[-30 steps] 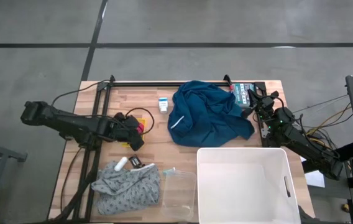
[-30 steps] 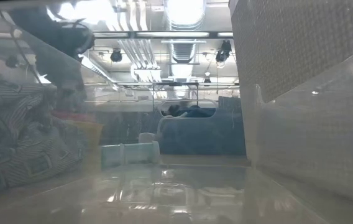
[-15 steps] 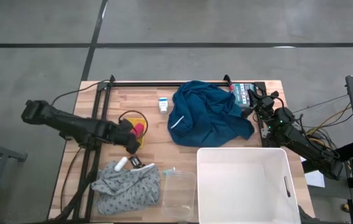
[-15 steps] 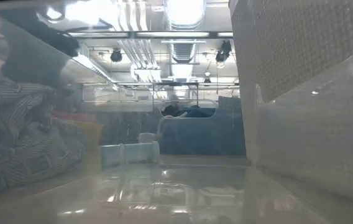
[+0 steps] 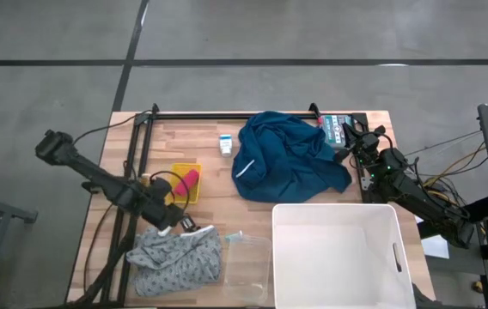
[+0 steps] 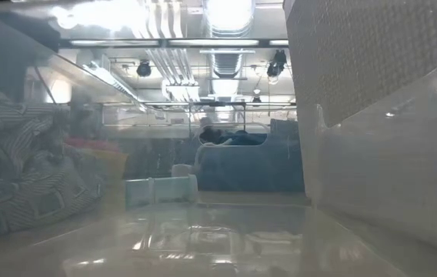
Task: Pick & Place Medicine items
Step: Put the white rolled bandage into the yellow bin
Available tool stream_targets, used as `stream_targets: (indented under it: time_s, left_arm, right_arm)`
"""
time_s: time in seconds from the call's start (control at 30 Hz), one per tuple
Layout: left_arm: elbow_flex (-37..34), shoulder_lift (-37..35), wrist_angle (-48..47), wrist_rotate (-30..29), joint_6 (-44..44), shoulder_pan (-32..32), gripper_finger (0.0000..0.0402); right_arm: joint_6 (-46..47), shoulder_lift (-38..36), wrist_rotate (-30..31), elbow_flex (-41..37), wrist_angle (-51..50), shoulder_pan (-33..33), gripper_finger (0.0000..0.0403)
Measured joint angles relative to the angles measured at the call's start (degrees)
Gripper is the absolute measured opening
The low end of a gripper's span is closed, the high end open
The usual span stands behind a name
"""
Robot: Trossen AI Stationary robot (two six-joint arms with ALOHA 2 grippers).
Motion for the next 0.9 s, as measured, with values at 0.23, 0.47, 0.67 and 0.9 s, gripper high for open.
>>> stream_targets:
  time_s: [0.23, 0.47, 0.67, 0.9]
  left_arm:
    - [0.0, 3.9, 2.1, 4.7, -2.4, -2.9, 0.0299]
    - [0.0, 10.5, 7.0, 9.3, 0.1, -3.7, 0.0299]
    - [0.0, 14.8, 9.9, 11.4, 4.8, -3.8, 0.0299]
    - [-0.1, 16.7, 9.7, 10.8, 6.8, -3.8, 0.0299]
  right_arm:
    - [0.0, 0.0, 0.0, 0.0, 0.0, 0.0, 0.0008]
    - [0.0, 0.0, 0.0, 0.0, 0.0, 0.0, 0.0008]
    - [0.0, 0.0, 0.0, 0.0, 0.0, 0.0, 0.0008]
    - [0.0, 0.0, 0.0, 0.0, 0.0, 0.0, 0.0008]
